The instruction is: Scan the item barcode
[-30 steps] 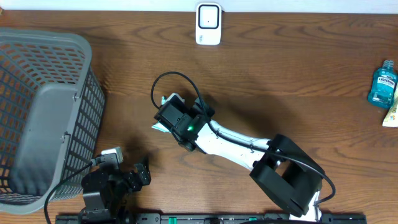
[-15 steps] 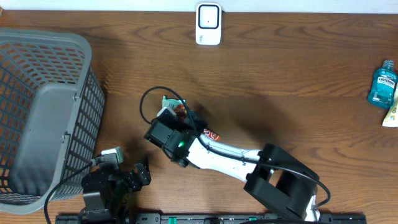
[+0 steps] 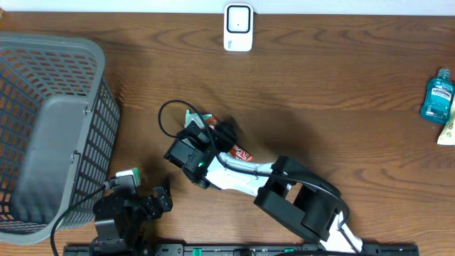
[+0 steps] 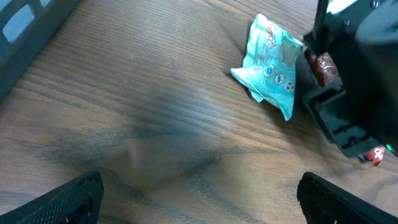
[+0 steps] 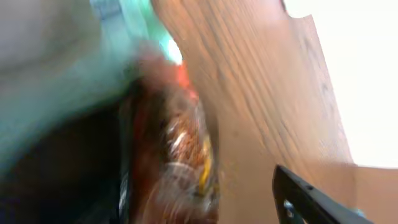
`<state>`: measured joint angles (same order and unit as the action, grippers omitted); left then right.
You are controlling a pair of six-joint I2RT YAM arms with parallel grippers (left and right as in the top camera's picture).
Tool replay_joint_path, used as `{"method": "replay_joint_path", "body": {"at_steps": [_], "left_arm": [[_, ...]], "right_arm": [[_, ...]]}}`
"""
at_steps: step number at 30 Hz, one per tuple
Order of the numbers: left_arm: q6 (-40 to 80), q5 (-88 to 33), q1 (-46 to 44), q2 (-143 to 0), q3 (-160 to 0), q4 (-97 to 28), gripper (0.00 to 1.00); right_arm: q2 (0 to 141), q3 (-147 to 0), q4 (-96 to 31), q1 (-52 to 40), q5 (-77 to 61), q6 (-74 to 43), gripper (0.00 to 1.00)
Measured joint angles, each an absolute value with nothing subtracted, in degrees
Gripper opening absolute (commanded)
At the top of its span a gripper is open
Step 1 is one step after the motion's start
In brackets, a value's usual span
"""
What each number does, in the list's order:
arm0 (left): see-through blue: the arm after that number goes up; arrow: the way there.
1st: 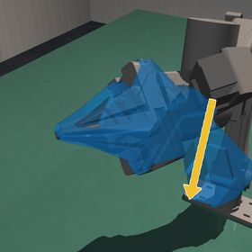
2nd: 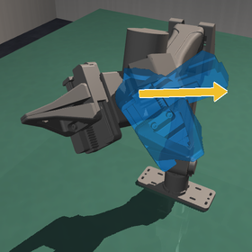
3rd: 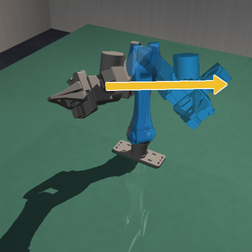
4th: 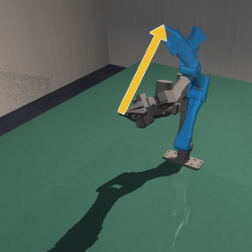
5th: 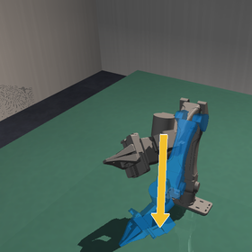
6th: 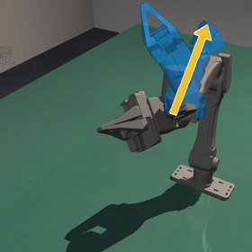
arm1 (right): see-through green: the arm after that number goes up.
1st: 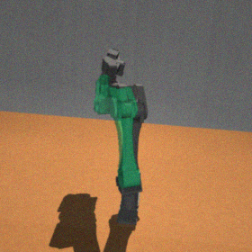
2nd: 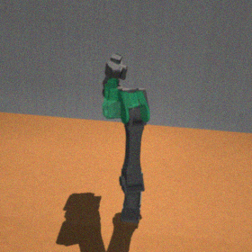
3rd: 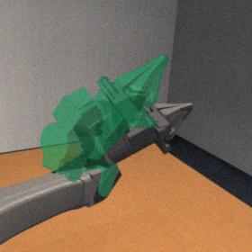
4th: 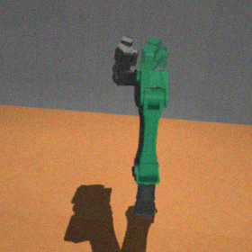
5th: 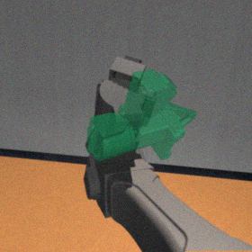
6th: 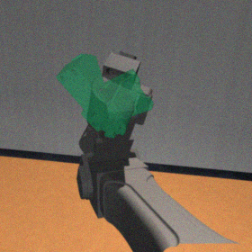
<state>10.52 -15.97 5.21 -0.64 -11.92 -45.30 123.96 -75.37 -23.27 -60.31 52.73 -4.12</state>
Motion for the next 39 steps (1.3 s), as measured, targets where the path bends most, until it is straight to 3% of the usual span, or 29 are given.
{"method": "replay_joint_path", "body": {"at_steps": [6, 10, 17, 19, 20, 21, 22, 23, 24, 27, 31, 32, 34, 38, 39], "left_arm": [[10.5, -16.0, 5.2, -0.6, -11.9, -45.3, 0.98], [10.5, -16.0, 5.2, -0.6, -11.9, -45.3, 0.98], [10.5, -16.0, 5.2, -0.6, -11.9, -45.3, 0.98], [10.5, -16.0, 5.2, -0.6, -11.9, -45.3, 0.98], [10.5, -16.0, 5.2, -0.6, -11.9, -45.3, 0.98], [10.5, -16.0, 5.2, -0.6, -11.9, -45.3, 0.98], [10.5, -16.0, 5.2, -0.6, -11.9, -45.3, 0.98], [10.5, -16.0, 5.2, -0.6, -11.9, -45.3, 0.98], [10.5, -16.0, 5.2, -0.6, -11.9, -45.3, 0.98], [10.5, -16.0, 5.2, -0.6, -11.9, -45.3, 0.98], [10.5, -16.0, 5.2, -0.6, -11.9, -45.3, 0.98], [10.5, -16.0, 5.2, -0.6, -11.9, -45.3, 0.98], [10.5, -16.0, 5.2, -0.6, -11.9, -45.3, 0.98], [10.5, -16.0, 5.2, -0.6, -11.9, -45.3, 0.98], [10.5, -16.0, 5.2, -0.6, -11.9, -45.3, 0.98]], "right_arm": [[124.6, -75.9, -30.0, -59.9, 50.9, -5.5, 0.17], [125.0, -76.7, -34.4, -59.0, 48.1, -5.6, 0.01], [126.3, -86.9, -49.4, -55.8, 34.6, -6.0, 0.01], [126.6, -91.1, -54.1, -55.2, 31.5, -7.5, 0.01], [126.6, -92.6, -55.5, -55.1, 30.9, -8.3, 0.07], [126.6, -94.8, -57.8, -55.1, 30.3, -10.3, 0.36], [126.6, -96.5, -59.4, -55.1, 29.9, -12.0, 0.52], [126.5, -98.2, -61.1, -55.1, 29.2, -14.6, 0.54], [126.4, -99.5, -62.4, -55.0, 28.6, -17.0, 0.49], [125.8, -101.1, -64.9, -54.0, 26.6, -24.3, 0.01], [125.7, -101.1, -65.3, -50.1, 24.3, -30.8, 0.01], [125.7, -101.1, -65.2, -48.8, 23.9, -31.8, 0.05], [125.7, -101.1, -64.6, -46.3, 23.3, -33.6, 0.49], [125.7, -101.1, -62.5, -41.1, 20.8, -34.2, 0.56], [125.7, -101.1, -61.9, -40.1, 19.9, -34.3, 0.66]]}}
